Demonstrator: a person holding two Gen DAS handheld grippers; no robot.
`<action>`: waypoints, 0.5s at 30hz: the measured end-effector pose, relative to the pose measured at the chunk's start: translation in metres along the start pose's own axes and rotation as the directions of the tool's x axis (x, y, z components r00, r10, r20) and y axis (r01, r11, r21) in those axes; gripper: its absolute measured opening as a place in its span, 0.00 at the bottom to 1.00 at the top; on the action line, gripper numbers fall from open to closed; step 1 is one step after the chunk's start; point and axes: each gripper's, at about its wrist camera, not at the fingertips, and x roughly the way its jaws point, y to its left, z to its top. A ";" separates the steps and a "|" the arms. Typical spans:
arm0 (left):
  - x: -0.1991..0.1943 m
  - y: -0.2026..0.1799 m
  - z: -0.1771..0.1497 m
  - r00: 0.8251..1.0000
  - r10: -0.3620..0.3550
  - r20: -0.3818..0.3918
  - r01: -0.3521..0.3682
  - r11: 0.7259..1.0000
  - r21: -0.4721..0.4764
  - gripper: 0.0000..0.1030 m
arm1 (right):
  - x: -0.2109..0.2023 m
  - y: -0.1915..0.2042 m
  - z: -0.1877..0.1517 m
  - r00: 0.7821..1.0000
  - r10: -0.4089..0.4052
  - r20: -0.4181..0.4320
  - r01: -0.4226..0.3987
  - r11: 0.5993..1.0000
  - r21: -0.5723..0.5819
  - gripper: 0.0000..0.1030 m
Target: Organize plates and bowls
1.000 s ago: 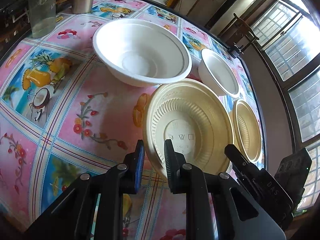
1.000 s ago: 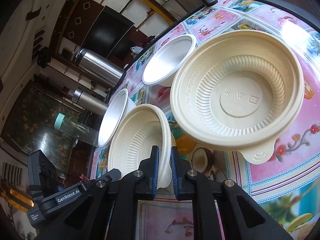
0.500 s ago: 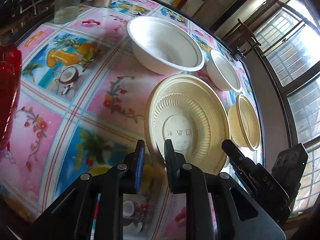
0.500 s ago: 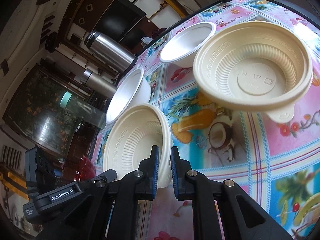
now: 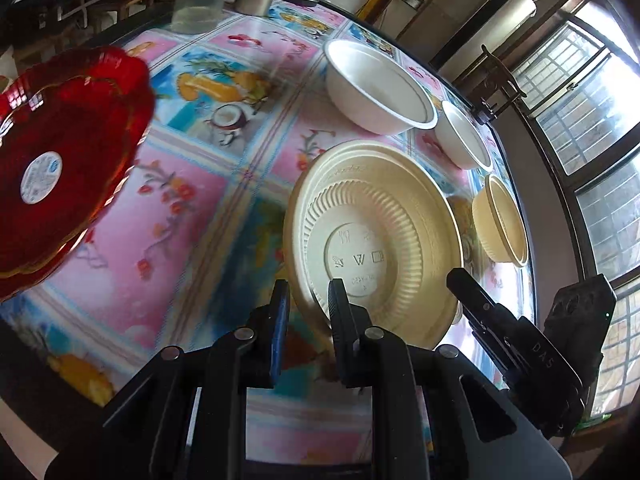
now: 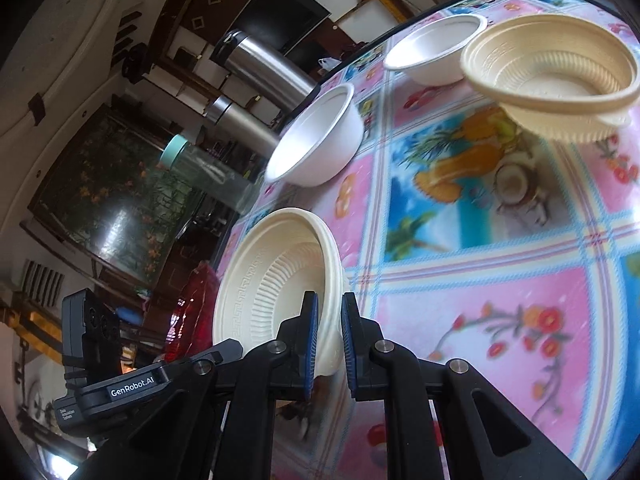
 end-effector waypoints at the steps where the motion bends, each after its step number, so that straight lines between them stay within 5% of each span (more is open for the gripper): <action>1: -0.004 0.006 -0.003 1.000 -0.003 -0.004 0.003 1.000 -0.004 0.17 | 0.000 0.003 -0.004 1.000 0.005 -0.001 -0.005 1.000 -0.006 0.12; 15: -0.051 0.046 -0.029 1.000 -0.019 0.004 0.019 1.000 -0.005 0.17 | 0.003 0.057 -0.045 0.994 -0.034 -0.103 0.028 0.998 -0.055 0.12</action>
